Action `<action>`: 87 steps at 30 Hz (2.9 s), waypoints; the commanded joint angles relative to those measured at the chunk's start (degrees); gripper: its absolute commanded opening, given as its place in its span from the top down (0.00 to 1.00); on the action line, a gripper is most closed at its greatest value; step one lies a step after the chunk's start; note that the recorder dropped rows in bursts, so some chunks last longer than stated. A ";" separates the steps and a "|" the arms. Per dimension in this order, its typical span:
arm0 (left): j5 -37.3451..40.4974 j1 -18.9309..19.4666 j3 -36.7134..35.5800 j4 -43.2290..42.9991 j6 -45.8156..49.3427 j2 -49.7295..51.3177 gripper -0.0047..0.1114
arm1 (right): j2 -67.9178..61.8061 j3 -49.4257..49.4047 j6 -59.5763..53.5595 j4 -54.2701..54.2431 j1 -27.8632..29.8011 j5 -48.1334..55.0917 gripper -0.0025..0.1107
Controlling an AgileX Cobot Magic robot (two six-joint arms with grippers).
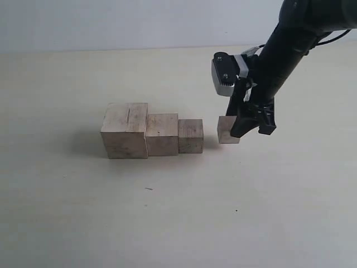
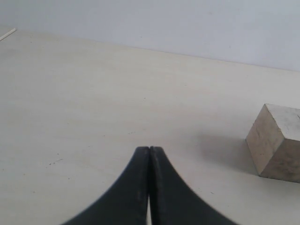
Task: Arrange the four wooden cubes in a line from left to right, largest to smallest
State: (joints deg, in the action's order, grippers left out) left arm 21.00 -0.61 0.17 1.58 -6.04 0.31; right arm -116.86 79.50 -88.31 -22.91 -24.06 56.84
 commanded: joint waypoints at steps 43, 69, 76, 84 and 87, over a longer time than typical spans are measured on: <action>-0.43 -0.26 -0.17 0.30 -0.01 -0.31 0.96 | -3.32 0.39 -0.11 -5.48 -1.91 -2.98 0.55; -0.43 -0.26 -0.17 0.30 -0.01 -0.31 0.96 | 2.19 0.25 30.55 15.80 -1.91 -3.33 0.49; -0.43 -0.26 -0.17 0.30 -0.01 -0.31 0.96 | -1.22 0.25 31.81 12.49 -1.91 -6.22 0.49; -0.43 -0.26 -0.17 0.30 -0.01 -0.31 0.96 | -4.55 0.25 31.81 11.13 -1.91 -9.37 0.49; -0.43 -0.26 -0.17 0.30 -0.01 -0.31 0.96 | -4.80 0.25 29.65 9.32 -1.91 -9.61 0.49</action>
State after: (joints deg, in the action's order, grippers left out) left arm 21.00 -0.61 0.17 1.58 -6.04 0.31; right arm -121.42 79.50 -56.94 -11.49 -25.91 48.11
